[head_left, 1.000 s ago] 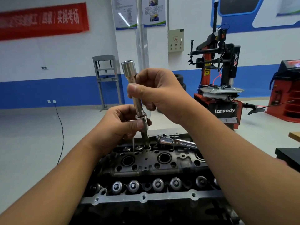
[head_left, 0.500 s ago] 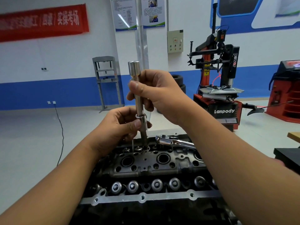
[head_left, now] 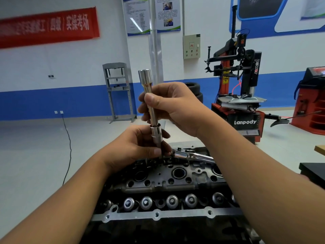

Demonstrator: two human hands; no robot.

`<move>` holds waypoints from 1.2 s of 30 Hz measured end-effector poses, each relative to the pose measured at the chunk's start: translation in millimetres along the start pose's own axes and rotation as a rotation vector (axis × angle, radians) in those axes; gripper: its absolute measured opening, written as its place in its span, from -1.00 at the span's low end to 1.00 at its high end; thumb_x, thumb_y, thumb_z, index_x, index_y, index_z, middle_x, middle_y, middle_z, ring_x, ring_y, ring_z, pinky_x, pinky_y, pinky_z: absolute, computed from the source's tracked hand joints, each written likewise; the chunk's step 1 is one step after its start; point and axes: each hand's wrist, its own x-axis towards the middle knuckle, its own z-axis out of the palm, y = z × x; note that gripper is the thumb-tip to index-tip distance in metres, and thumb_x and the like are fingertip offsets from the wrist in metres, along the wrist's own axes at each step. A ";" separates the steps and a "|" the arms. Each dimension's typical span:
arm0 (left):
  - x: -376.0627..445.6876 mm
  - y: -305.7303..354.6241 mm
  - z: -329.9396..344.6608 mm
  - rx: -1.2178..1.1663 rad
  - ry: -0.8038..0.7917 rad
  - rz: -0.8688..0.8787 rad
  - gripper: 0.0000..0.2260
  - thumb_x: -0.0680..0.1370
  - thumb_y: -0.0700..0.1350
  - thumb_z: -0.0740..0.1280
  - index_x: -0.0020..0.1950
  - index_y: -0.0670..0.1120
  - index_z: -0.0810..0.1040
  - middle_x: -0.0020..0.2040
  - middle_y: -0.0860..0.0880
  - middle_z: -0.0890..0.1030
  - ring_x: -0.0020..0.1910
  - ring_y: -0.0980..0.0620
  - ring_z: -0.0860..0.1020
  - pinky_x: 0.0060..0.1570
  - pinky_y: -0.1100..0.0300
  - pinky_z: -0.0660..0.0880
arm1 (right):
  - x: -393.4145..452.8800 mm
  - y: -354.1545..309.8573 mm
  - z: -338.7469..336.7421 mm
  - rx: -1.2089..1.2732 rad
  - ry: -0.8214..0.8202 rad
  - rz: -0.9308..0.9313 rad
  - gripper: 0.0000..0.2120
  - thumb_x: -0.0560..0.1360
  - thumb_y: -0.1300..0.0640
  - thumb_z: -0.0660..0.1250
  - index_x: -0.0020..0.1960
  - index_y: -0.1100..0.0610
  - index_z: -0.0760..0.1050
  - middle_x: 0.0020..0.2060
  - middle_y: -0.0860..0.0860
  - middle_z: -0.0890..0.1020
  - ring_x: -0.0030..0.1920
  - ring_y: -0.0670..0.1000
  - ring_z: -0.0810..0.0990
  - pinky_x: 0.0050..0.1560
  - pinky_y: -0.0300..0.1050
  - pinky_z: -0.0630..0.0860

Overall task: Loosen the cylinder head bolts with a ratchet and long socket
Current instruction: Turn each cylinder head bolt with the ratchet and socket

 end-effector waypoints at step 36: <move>-0.4 8.4 9.7 -0.003 0.099 -0.016 -0.73 0.42 -0.30 0.49 0.11 -0.15 0.68 0.04 -0.26 0.75 0.09 -0.20 0.74 0.05 0.13 0.66 | 3.5 4.8 -2.6 0.109 0.052 0.009 -0.93 0.52 0.32 0.48 -0.06 0.24 0.59 -0.31 0.10 0.65 -0.32 0.12 0.66 -0.22 -0.01 0.63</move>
